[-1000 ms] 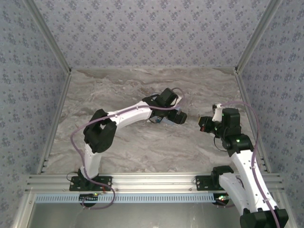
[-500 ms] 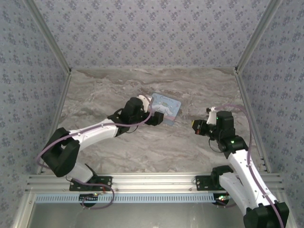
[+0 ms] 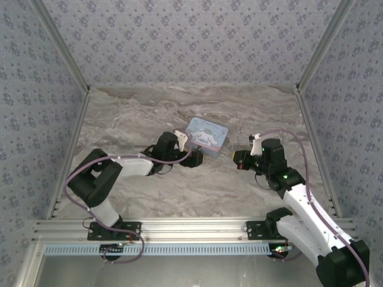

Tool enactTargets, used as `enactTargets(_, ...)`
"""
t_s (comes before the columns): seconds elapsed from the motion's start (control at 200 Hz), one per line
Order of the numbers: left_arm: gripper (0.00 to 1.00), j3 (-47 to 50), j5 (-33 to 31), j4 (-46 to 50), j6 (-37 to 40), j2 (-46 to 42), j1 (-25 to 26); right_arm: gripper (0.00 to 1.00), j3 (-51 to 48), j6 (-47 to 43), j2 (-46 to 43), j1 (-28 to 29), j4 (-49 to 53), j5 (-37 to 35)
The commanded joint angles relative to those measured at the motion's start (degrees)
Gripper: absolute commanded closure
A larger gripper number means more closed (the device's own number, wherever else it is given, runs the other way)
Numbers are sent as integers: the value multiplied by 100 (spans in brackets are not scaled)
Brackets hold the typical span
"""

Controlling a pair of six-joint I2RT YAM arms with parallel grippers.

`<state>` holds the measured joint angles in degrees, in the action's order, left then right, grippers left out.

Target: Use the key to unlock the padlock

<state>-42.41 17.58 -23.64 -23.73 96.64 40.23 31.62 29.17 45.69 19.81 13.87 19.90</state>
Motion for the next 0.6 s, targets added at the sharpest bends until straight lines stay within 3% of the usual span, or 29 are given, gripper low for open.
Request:
enactTargets(0.0,4,-33,312,-701,-98,228,-9,98,-77,60,96,126,-265,-240)
enactTargets(0.23,6,-170,299,-871,-36,615,-20,98,-35,173,725,199,-710,-121)
enactTargets(0.6,12,-241,325,-1168,-172,1022,-81,98,818,555,2973,63,-2106,688)
